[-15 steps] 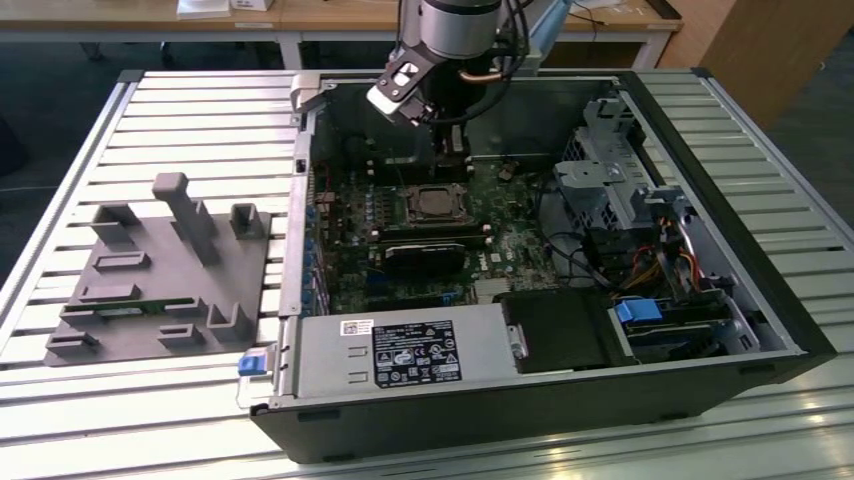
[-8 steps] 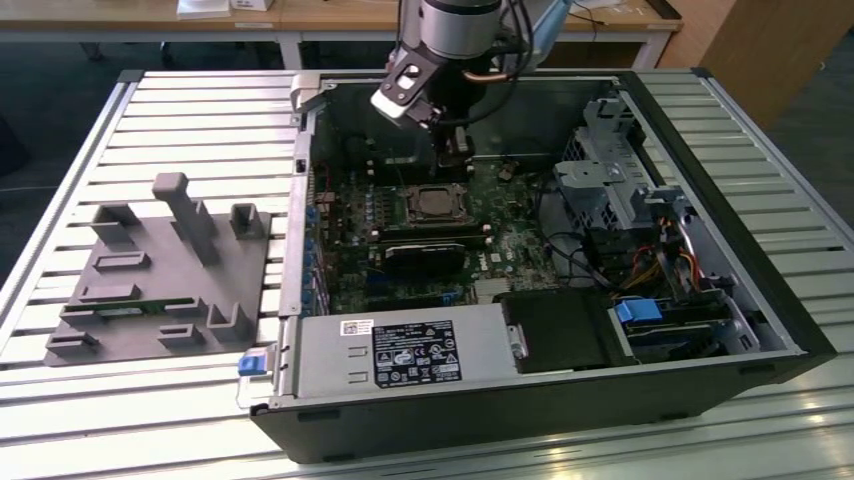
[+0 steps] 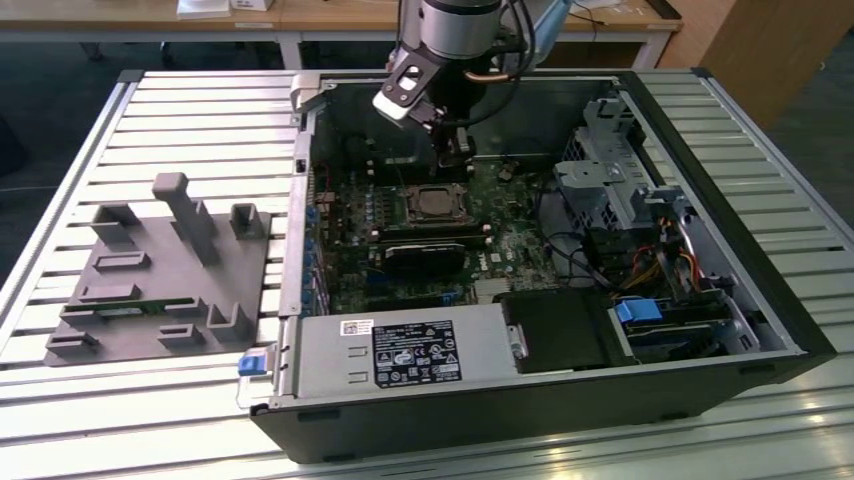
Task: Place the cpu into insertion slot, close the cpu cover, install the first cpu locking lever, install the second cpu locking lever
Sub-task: 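Install the first cpu locking lever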
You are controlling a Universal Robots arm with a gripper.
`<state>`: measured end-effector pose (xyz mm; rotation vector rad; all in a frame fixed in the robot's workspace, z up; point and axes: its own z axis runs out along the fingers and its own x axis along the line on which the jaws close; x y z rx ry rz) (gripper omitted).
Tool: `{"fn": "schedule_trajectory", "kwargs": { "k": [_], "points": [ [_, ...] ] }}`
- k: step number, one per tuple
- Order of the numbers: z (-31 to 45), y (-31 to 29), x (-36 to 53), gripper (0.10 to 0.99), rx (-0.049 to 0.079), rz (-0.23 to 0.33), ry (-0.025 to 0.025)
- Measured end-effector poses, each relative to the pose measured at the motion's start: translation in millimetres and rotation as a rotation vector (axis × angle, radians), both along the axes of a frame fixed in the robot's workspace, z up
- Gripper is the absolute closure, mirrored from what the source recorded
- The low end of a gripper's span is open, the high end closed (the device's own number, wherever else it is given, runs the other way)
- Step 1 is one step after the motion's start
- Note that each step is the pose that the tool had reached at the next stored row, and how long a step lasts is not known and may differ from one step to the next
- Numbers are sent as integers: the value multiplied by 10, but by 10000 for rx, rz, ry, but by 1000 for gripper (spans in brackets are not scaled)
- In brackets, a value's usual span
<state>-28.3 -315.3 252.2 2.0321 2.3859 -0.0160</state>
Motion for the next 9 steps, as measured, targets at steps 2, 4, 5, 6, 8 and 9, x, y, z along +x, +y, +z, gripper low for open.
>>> {"fn": "schedule_trajectory", "kwargs": {
  "k": [2,4,5,6,8,9],
  "points": [
    [0,0,0,980,0,46,0],
    [0,0,0,980,0,129,0],
    [0,0,0,980,0,185,0],
    [0,0,0,980,0,238,1],
    [0,0,0,980,0,347,0],
    [0,0,0,980,0,392,0]
  ]
}}
